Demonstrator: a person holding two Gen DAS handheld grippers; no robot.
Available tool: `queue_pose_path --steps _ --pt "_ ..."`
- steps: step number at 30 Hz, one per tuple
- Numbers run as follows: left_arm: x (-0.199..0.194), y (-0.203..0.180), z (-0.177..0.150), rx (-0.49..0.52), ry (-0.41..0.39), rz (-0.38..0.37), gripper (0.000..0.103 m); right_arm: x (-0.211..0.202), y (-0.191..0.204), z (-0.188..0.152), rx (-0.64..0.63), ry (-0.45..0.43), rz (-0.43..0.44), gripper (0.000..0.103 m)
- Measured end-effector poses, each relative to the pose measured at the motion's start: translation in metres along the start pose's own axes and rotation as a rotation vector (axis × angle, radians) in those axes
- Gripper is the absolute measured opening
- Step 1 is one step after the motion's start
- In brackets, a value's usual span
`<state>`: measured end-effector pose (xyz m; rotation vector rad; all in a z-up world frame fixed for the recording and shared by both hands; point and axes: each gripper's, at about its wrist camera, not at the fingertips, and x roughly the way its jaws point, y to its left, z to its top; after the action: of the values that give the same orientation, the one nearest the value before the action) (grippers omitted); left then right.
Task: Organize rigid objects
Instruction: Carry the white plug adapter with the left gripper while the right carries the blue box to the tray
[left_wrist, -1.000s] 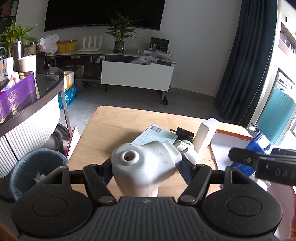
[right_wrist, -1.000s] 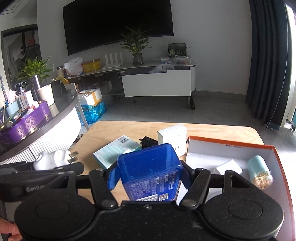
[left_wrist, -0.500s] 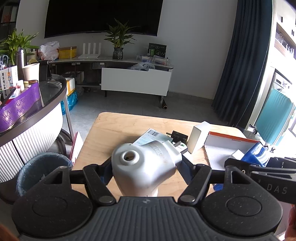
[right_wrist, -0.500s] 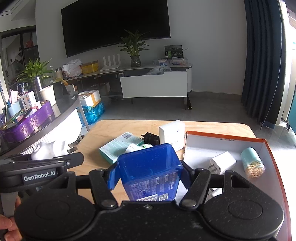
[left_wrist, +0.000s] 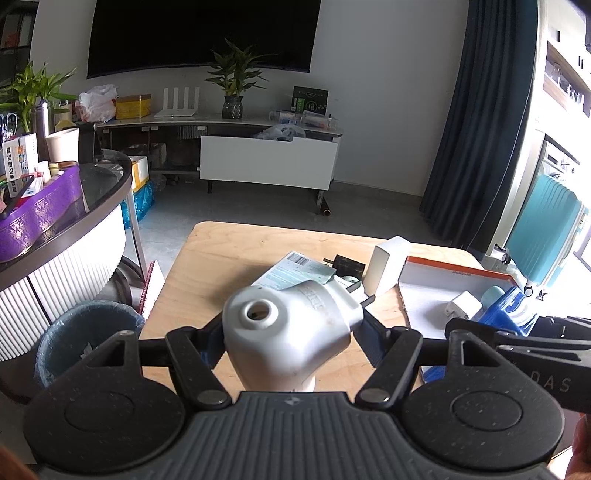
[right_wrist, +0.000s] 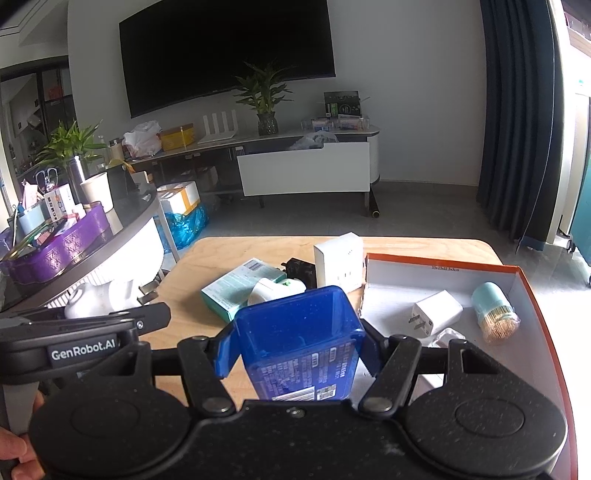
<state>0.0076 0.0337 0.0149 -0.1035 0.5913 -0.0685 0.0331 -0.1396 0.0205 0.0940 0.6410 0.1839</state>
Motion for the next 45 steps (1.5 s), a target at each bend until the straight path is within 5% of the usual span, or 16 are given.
queue_pose_path --steps 45 --pt "-0.017 -0.027 -0.014 0.054 0.020 -0.047 0.072 -0.039 -0.027 -0.028 0.055 0.005 -0.026 0.078"
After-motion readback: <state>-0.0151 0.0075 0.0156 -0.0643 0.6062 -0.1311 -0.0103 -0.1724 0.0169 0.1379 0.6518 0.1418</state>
